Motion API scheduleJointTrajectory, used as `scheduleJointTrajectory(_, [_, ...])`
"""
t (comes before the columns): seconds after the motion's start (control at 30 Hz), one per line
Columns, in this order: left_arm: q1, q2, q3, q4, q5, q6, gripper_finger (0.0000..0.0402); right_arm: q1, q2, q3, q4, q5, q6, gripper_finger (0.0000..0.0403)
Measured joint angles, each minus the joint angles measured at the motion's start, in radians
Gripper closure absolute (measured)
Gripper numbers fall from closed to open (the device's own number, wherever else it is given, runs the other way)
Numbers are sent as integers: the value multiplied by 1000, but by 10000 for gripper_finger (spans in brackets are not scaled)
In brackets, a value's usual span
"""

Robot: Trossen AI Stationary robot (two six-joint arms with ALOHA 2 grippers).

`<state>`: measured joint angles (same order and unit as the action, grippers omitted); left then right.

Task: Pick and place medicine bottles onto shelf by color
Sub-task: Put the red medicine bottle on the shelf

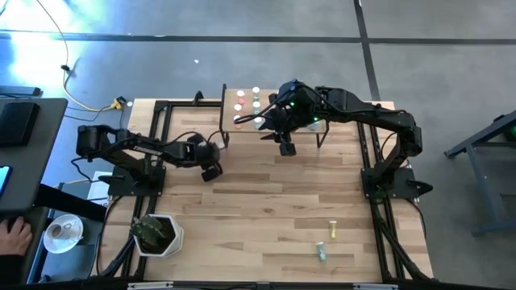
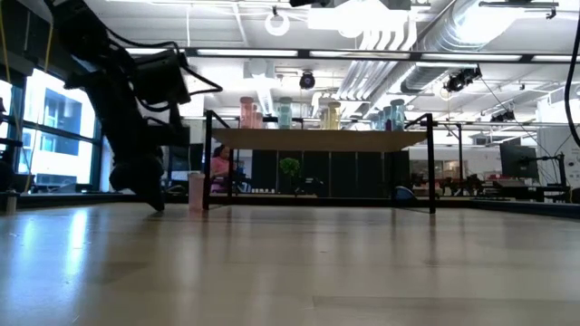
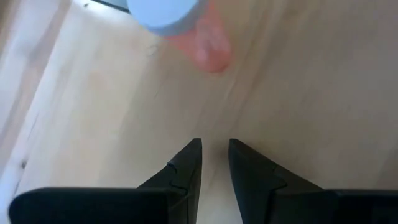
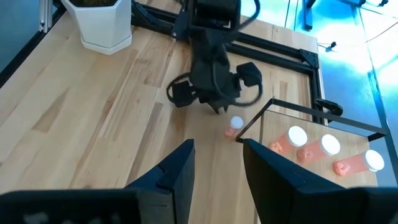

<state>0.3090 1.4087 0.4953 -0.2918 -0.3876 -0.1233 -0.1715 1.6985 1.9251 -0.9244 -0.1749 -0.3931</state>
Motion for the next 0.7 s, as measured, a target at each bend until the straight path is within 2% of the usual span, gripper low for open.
scheduleJointTrajectory(0.3, [-95,-64,-128,168,-106,-155,328,0,0,0,-8,0,0,274])
scheduleJointTrajectory(0.4, [-109,-71,-171,301,-136,-162,328,0,0,0,-9,0,0,274])
scheduleJointTrajectory(0.53, [-92,-72,-211,416,-136,-156,328,0,0,0,-8,0,0,274])
scheduleJointTrajectory(0.7, [-49,-72,-229,423,-88,-227,325,0,0,0,-8,0,0,274])
